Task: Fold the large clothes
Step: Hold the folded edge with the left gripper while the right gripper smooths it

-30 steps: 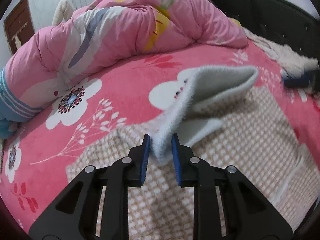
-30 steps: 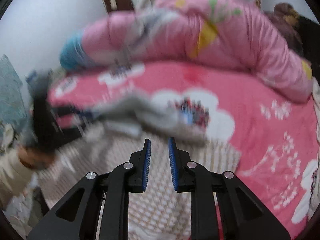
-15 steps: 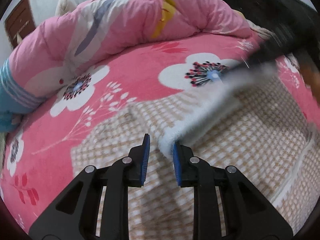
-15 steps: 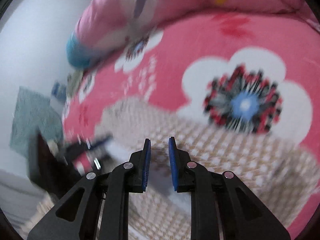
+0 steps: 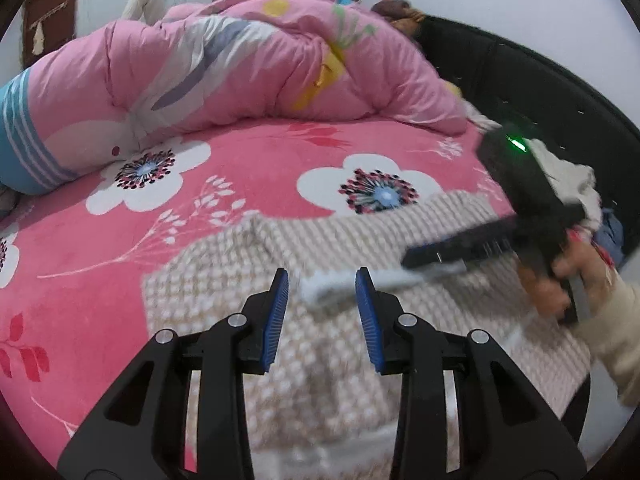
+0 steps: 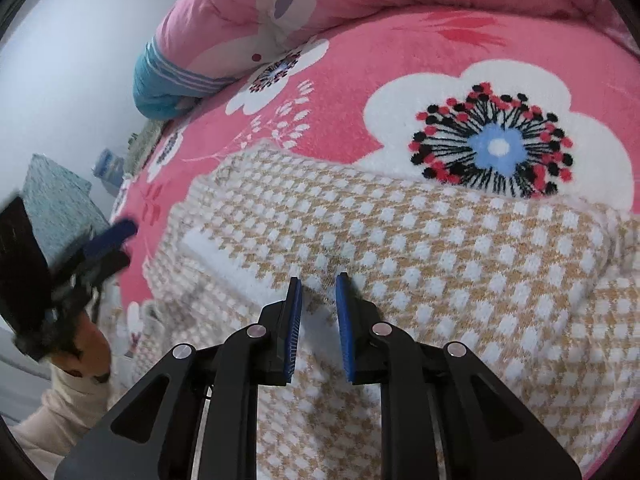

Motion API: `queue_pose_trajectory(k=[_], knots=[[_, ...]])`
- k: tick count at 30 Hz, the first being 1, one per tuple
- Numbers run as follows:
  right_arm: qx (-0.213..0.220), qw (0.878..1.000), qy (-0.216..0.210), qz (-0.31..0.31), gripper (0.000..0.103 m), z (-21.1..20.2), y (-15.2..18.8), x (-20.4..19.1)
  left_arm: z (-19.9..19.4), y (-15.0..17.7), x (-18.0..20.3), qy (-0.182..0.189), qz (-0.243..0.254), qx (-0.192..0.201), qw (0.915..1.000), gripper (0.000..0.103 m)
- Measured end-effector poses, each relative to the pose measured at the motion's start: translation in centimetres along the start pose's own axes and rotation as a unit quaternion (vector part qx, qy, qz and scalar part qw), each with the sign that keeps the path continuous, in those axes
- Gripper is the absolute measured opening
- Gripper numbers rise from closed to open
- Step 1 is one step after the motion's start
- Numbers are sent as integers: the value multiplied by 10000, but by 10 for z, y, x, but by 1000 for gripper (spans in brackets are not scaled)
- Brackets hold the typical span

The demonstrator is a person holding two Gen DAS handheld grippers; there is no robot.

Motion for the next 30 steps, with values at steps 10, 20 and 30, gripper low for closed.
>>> queue_pose_trajectory(k=[10,20,30], knots=[[-183,9951,826,-516,17,-40,6,-23,85,1,23,-128,17,-723,9973,32],[-103,9989,161,-433,17,30,-67,-27,71,30,15,89,-259,-603,9978,31],[-247,9978,339,-505,16,-3,-14,-7,71,36,14,179,-169,-544,9982,32]])
Point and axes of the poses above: each gripper's, at about its wrist camera, not at the fingertips, and z roughly the way its jaws point, x to its right, y to its underside, the point moved 1 cm from there along z, roughly the way its jaws point, and after that the axes turned 15 degrees about -y, right-handed, at the moved point
